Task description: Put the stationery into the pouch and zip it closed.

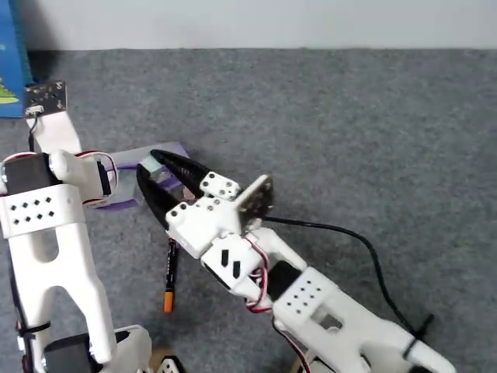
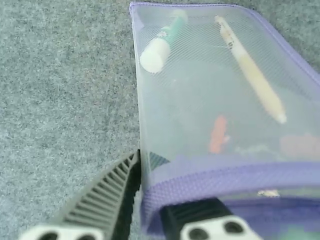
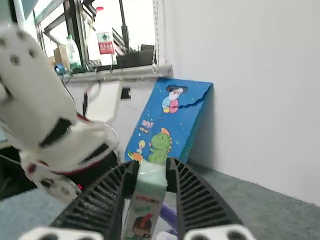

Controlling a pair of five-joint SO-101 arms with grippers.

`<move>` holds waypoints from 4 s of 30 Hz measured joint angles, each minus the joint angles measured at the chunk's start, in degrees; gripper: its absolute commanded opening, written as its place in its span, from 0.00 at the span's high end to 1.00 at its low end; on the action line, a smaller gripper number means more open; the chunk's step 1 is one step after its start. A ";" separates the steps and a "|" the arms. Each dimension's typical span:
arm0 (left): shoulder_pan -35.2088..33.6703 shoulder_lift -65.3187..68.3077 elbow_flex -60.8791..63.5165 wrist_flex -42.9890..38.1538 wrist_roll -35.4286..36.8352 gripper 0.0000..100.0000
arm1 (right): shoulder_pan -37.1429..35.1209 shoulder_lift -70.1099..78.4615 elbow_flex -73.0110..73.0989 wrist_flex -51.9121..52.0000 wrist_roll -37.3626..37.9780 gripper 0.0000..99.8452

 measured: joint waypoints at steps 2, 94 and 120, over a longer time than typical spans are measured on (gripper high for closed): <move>0.00 0.00 0.18 0.00 0.00 0.99 | 0.00 3.87 -0.09 -3.34 2.02 0.99; -4.84 0.00 0.70 -1.58 0.00 0.99 | 9.85 26.20 -17.67 76.13 0.35 0.99; -4.84 0.00 0.70 -1.58 0.00 0.99 | 15.91 27.43 -17.67 70.33 6.07 0.83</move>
